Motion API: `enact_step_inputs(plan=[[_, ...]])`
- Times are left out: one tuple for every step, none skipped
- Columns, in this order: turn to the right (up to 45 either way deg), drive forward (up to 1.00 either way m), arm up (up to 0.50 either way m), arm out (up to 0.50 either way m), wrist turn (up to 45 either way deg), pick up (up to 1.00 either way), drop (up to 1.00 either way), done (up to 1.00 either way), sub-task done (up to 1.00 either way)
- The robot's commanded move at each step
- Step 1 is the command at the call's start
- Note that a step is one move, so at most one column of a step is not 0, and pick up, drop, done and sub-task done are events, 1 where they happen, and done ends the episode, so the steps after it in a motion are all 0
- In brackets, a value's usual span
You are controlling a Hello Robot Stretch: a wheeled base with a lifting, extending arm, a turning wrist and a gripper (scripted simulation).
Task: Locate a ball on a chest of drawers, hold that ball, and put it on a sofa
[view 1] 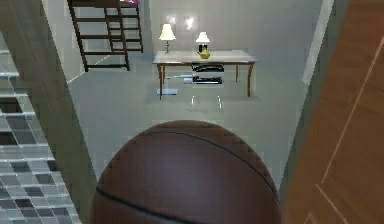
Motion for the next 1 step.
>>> enact_step_inputs(plan=[[3.0, 0.00, 0.00, 0.00, 0.0, 0.00, 0.00, 0.00, 0.00]])
